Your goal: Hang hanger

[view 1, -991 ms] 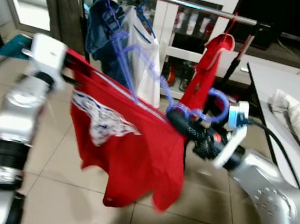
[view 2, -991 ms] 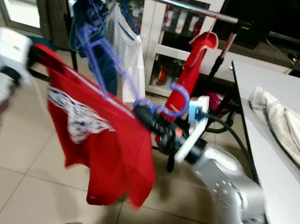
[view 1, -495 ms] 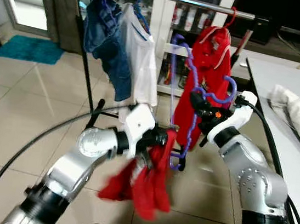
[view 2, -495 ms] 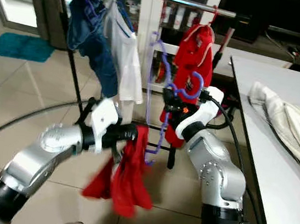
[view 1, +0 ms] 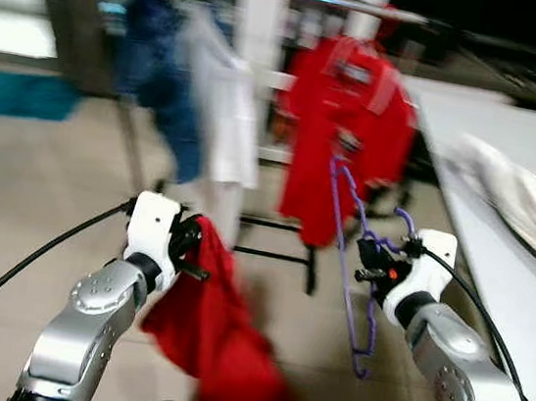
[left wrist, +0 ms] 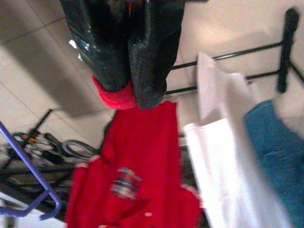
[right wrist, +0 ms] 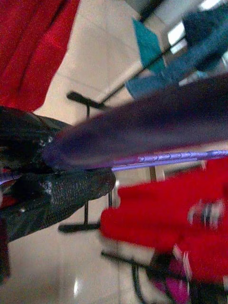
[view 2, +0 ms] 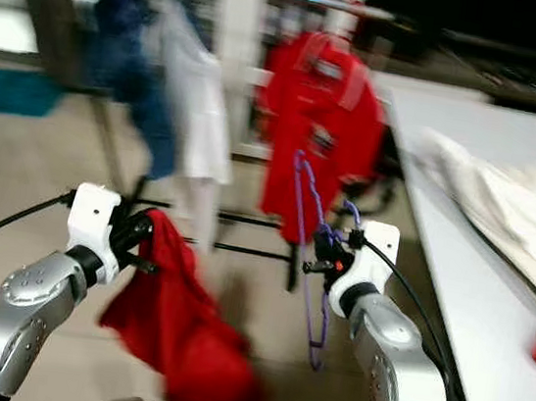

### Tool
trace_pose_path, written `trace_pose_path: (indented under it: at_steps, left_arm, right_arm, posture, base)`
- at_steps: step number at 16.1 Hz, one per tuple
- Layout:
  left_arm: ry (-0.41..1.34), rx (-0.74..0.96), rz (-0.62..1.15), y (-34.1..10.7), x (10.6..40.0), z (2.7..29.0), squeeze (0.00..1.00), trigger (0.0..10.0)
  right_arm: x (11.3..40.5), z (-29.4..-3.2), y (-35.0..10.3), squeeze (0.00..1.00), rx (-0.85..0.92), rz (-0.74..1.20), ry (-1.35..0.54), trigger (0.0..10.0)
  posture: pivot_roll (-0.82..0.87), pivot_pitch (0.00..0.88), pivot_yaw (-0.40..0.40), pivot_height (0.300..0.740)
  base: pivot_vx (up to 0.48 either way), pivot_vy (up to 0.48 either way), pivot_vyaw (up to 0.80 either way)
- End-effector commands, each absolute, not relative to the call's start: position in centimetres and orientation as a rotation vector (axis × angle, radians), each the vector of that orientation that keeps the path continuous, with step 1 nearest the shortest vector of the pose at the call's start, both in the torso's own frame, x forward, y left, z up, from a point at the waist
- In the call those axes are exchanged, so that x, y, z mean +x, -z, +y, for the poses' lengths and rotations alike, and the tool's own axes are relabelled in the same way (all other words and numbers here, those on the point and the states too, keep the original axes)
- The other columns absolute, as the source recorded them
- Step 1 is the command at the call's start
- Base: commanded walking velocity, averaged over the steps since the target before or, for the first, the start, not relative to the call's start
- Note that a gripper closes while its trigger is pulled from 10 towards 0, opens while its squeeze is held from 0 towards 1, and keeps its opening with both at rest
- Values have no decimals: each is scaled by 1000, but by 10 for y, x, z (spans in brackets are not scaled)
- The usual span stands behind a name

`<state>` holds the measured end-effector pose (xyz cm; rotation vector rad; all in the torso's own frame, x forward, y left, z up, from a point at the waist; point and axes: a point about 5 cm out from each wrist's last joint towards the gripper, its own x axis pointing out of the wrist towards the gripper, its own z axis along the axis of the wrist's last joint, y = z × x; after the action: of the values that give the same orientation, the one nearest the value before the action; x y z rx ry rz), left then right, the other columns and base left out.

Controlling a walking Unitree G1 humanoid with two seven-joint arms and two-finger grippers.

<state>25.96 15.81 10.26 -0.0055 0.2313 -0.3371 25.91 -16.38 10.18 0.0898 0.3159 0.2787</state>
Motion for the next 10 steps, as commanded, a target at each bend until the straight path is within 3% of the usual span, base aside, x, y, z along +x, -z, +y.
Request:
trace_pose_path:
  at_steps: [1, 4, 10]
  left_arm:
    - [342, 16, 182, -113, 259, 152, 0, 10000]
    - [362, 48, 175, -115, 251, 140, 0, 10000]
    - [333, 59, 167, -120, 257, 141, 0, 10000]
  right_arm:
    - [258, -166, -112, 0, 94, 276, -281, 10000]
    - [254, -158, -123, 0, 136, 199, -296, 10000]
    - [253, -150, -127, 0, 129, 188, -326, 10000]
  posture:
    - [99, 33, -48, 740]
    - [109, 58, -60, 740]
    - [103, 49, -51, 740]
  base:
    - [0, 0, -800]
    - [0, 0, -800]
    - [0, 0, -800]
